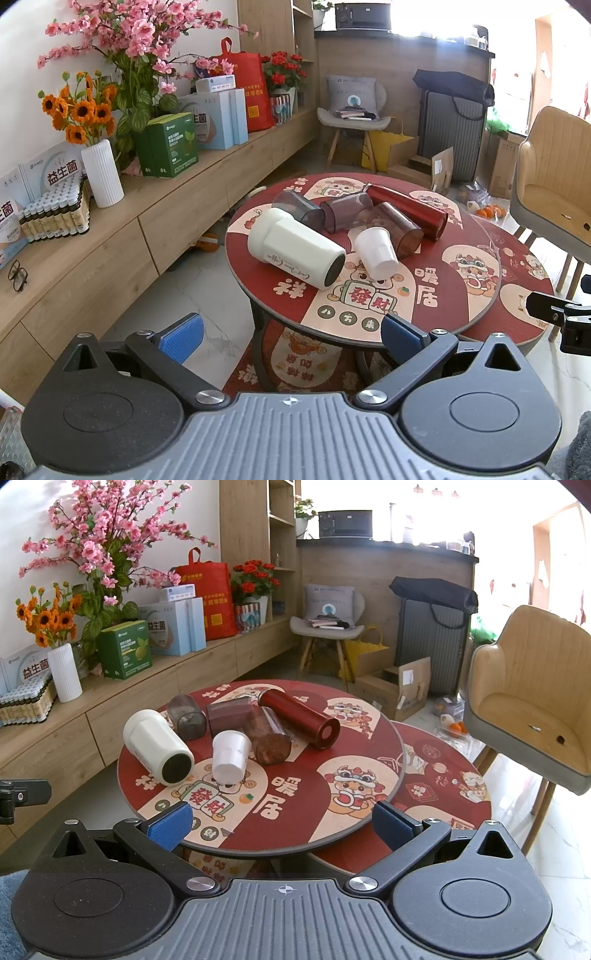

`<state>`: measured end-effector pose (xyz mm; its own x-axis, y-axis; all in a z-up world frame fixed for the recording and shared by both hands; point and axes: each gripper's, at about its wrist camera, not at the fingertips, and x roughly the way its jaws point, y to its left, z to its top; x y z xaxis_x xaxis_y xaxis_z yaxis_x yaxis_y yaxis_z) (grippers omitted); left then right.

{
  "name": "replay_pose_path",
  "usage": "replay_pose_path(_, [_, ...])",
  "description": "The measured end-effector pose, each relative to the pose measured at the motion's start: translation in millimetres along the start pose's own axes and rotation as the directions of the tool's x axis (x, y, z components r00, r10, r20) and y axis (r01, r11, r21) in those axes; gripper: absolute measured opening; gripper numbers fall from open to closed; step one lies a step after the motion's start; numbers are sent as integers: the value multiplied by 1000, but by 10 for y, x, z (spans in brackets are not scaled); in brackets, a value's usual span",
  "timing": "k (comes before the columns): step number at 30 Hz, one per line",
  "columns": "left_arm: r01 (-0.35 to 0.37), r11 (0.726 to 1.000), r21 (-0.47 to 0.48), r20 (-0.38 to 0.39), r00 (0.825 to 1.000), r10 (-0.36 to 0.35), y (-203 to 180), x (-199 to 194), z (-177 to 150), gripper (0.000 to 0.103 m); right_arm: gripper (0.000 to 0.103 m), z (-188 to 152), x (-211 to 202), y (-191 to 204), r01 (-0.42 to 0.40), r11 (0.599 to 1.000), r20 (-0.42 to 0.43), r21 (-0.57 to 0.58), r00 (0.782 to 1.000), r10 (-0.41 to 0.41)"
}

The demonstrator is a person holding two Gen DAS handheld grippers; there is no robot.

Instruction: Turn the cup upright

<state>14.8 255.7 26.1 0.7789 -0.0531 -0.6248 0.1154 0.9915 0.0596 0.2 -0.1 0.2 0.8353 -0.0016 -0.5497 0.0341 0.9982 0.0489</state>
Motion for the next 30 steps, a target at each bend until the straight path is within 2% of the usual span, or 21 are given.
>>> replay_pose_path(19, [2, 1000, -8, -26, 1000, -2, -3, 63, 33, 103, 103, 1, 1, 1, 0, 1000, -4, 0, 1000, 0])
replay_pose_path(25, [1, 1000, -8, -36, 999, -1, -12, 96, 41, 103, 103, -253, 67, -101, -2, 1000, -9, 0, 1000, 2])
replay_pose_path(28, [1, 1000, -14, -45, 999, -1, -6, 121, 48, 103, 103, -309, 138, -135, -1, 1000, -14, -1, 1000, 1])
replay_pose_path(30, [2, 1000, -16, -50, 999, -2, -5, 145, 55, 103, 103, -227, 183, -96, 0, 1000, -19, -2, 1000, 0])
